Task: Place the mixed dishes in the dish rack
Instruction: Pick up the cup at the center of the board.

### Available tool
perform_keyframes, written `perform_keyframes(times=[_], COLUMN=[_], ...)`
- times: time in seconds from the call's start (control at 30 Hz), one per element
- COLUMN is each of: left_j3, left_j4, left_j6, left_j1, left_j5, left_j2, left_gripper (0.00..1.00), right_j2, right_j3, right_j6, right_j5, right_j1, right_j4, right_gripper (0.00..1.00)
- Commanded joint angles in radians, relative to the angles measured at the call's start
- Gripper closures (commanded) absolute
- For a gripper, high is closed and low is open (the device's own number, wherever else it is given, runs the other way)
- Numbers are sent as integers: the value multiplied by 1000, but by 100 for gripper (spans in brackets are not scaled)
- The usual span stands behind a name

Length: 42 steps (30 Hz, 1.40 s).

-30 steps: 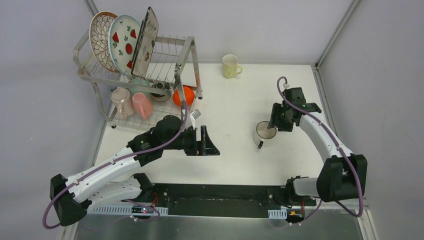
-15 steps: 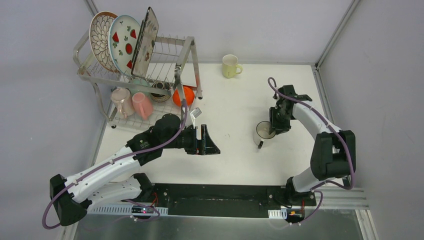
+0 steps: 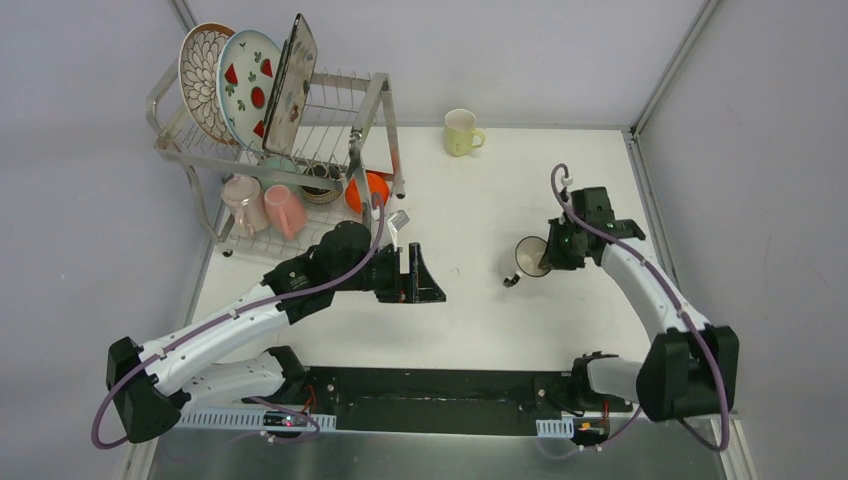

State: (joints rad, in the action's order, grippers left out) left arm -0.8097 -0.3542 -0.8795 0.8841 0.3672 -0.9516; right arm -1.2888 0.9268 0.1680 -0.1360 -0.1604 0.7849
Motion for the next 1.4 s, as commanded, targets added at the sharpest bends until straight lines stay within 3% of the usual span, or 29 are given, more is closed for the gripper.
perform_keyframes(times=[0.0, 0.07, 0.3, 0.7, 0.97, 1.23, 1.37], left_j3=[-57, -54, -30, -15, -31, -41, -31], left_j4=[48, 72, 155, 412, 570, 664, 726], left_j6=[-20, -42, -98, -147, -194, -262, -315], left_j1=[5, 6, 7, 8, 27, 55, 88], left_j5=[-22, -17, -25, 125, 201, 183, 112], left_j2=[-15, -13, 8, -79, -135, -183, -205], left_gripper=[21, 21, 21, 20, 20, 20, 23], right_j2=[221, 323, 629, 671, 692, 696, 725], right_j3=[-72, -150, -410, -506, -495, -513, -552], right_j6=[120, 152, 538, 806, 801, 800, 823], right_j5=[-184, -224, -416, -554, -588, -618, -543], right_j1=[1, 1, 0, -8, -14, -24, -25], right_j4=[-213, -340, -878, -1348, -1424, -1464, -1478], right_gripper=[100, 100, 100, 100, 100, 100, 100])
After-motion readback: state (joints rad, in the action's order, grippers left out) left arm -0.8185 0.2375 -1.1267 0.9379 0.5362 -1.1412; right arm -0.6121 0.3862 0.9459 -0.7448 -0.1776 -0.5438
